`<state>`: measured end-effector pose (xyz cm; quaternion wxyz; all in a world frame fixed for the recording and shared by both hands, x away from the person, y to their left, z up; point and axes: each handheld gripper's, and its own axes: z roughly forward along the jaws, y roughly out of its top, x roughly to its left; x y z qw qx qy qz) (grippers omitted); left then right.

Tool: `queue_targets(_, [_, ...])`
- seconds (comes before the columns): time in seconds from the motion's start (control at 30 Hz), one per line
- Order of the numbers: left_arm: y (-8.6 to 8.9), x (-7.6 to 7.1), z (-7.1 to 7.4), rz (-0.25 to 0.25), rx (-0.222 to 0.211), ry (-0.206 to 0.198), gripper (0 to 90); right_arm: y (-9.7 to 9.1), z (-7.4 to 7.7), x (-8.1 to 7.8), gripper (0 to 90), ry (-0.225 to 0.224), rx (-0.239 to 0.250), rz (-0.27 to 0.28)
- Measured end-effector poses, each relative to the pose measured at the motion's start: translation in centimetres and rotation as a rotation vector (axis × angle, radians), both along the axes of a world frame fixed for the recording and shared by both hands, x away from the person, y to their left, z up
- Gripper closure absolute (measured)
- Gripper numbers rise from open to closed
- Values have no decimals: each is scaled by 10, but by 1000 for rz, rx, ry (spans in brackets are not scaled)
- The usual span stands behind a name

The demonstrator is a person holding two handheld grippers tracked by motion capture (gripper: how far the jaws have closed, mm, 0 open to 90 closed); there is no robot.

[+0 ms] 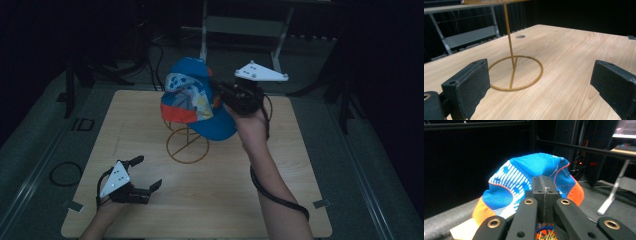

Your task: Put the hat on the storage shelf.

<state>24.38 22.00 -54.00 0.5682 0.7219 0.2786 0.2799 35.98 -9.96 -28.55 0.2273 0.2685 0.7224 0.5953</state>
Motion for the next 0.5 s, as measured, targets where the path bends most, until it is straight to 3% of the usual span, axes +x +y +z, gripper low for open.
queue_targets(0.1, [2,-1,-4,14,4,-2,28,18,-4,10,900,22,-9,-6])
queue_targets(0.23, [6,-2,-7,17,-31,7,28,35,-16,24,900,65,-16,-3])
queue_targets(0.5, [8,-3,-11,22,-32,17,28,49,-49,38,900,143,-66,10])
